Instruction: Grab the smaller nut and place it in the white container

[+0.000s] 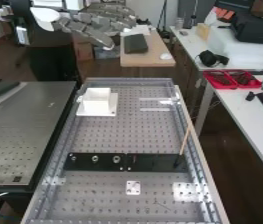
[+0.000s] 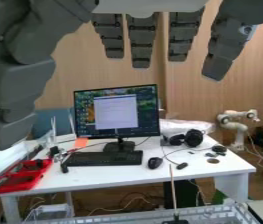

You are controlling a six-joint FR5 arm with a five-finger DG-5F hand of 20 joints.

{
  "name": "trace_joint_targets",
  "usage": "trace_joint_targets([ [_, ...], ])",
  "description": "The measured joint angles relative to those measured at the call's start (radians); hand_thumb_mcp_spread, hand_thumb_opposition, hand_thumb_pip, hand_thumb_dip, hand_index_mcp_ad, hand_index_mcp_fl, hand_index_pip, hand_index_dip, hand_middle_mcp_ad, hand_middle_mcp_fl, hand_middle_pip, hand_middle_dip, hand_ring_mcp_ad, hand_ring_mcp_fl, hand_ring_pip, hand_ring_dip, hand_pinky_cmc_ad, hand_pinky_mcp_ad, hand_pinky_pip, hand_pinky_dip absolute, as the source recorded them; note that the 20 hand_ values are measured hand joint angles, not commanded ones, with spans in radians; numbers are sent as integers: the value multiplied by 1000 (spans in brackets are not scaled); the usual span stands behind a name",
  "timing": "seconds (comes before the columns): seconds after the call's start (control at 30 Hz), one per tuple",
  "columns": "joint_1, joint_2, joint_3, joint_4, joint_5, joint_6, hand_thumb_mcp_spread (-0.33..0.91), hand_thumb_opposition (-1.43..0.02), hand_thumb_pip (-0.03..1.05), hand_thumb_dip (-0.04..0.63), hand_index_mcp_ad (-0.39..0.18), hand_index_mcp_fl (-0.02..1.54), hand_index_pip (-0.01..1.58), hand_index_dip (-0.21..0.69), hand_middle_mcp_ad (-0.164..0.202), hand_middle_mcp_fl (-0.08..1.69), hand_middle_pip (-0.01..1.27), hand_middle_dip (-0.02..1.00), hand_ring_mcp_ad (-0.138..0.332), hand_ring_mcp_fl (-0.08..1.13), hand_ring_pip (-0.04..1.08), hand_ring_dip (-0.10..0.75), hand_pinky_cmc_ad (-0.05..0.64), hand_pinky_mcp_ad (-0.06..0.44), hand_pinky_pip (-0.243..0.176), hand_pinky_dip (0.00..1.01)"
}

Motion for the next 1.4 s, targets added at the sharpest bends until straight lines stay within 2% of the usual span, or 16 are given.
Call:
trace_joint_targets([
  [0.23, -28, 26, -60, 9, -14, -2, 225, -714, 527, 58, -10, 7, 68, 321, 70, 56, 124, 236, 173, -2, 93, 124, 412, 342, -73, 291],
  [0.67, -86, 72, -205, 81, -14, -27, 234, -724, 562, 79, -10, 21, 80, 316, 70, 58, 124, 236, 173, 0, 93, 124, 412, 342, -73, 291],
  [0.83, -115, 76, -250, 117, -28, -33, 236, -724, 620, 94, -23, 37, 84, 297, 72, 108, 120, 236, 173, -2, 89, 124, 412, 342, -73, 291],
  [1.1, -164, 63, -321, 209, -79, -54, 271, -730, 644, 108, -37, 72, 290, 232, 70, 106, 120, 239, 169, -2, 93, 124, 412, 342, -73, 291],
  [1.4, -204, 18, -367, 283, -133, -72, 281, -740, 670, 126, -52, 66, 518, 162, 70, 103, 120, 239, 173, 0, 86, 129, 412, 342, -73, 290],
])
